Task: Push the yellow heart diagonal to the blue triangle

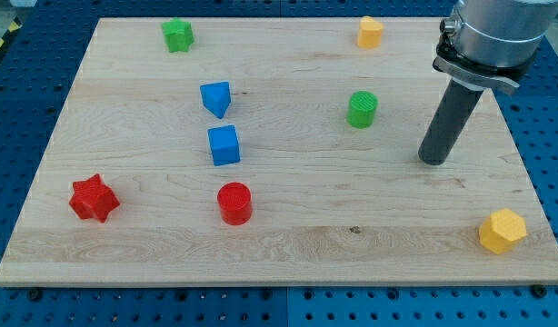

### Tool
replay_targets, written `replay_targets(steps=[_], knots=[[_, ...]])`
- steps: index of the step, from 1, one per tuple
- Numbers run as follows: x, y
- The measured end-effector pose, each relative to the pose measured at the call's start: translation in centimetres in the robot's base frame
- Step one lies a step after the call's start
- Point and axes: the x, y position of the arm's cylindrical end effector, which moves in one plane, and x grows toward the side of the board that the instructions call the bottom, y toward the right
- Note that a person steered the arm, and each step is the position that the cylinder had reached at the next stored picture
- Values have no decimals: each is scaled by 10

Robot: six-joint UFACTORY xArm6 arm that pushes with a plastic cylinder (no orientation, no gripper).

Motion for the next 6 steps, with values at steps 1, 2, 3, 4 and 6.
replay_targets(steps=[1, 2, 3, 4, 6], knots=[[-44, 0], [-92, 2], [-145, 2], [-178, 2], [-282, -10]])
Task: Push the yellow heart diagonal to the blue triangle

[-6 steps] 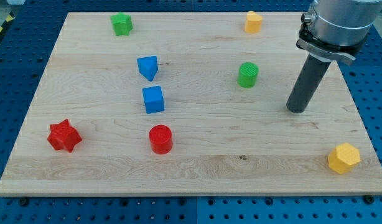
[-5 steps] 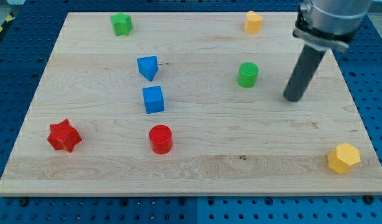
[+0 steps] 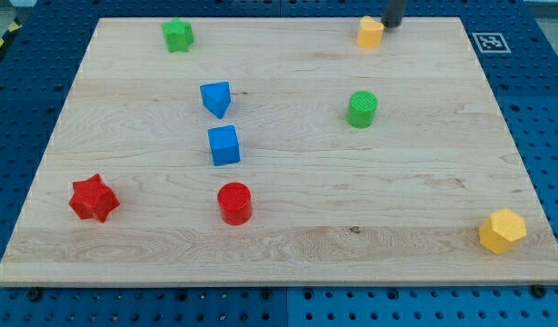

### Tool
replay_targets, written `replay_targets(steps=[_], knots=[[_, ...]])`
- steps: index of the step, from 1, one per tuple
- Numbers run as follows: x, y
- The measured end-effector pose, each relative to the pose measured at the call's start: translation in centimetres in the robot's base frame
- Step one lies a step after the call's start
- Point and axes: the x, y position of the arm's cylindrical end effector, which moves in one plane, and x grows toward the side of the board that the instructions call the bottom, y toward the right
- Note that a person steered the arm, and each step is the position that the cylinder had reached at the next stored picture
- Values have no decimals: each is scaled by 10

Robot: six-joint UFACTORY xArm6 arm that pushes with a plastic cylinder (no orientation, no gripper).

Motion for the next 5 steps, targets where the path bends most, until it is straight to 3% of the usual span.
replay_targets(steps=[1, 3, 5], knots=[[9, -34], [51, -50], [66, -70]])
